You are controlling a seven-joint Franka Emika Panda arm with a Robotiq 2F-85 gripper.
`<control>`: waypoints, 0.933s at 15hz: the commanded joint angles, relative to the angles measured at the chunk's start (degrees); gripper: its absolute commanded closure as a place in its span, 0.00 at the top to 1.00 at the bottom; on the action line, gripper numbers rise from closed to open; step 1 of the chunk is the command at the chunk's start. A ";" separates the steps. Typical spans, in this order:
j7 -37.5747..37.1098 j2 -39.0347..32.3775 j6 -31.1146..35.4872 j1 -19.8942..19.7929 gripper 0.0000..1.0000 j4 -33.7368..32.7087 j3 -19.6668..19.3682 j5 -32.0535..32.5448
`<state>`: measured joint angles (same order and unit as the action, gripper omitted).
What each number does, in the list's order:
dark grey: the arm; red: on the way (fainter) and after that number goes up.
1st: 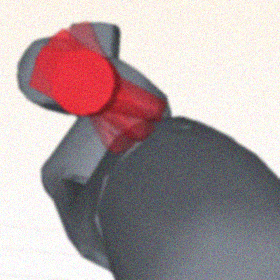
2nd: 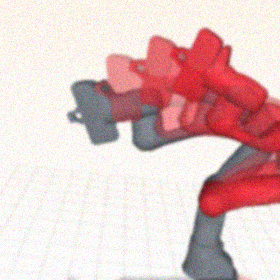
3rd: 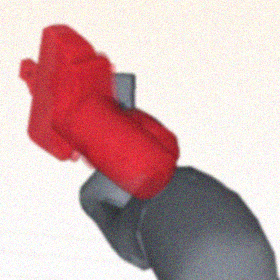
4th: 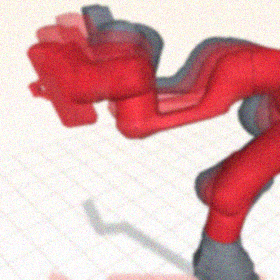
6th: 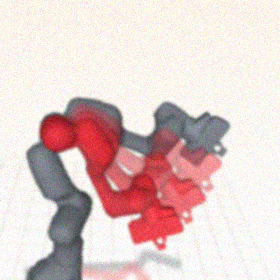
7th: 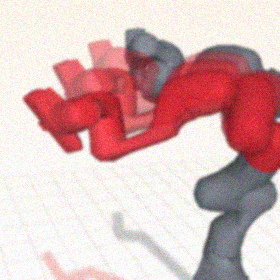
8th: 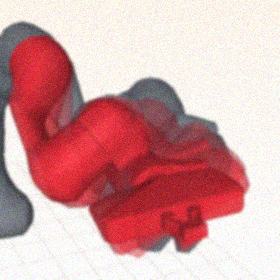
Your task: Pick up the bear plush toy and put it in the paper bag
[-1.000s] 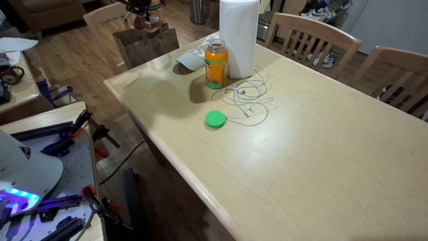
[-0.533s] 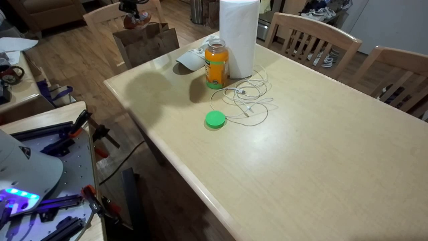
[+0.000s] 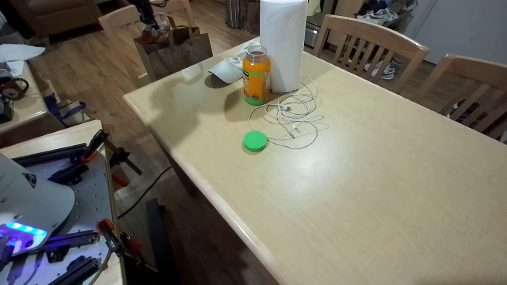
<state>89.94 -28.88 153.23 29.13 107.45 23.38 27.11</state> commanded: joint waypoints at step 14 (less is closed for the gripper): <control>39.60 -8.16 -12.54 -12.55 0.34 -4.93 8.50 -19.38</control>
<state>126.10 -36.94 143.80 17.79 103.51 31.59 10.97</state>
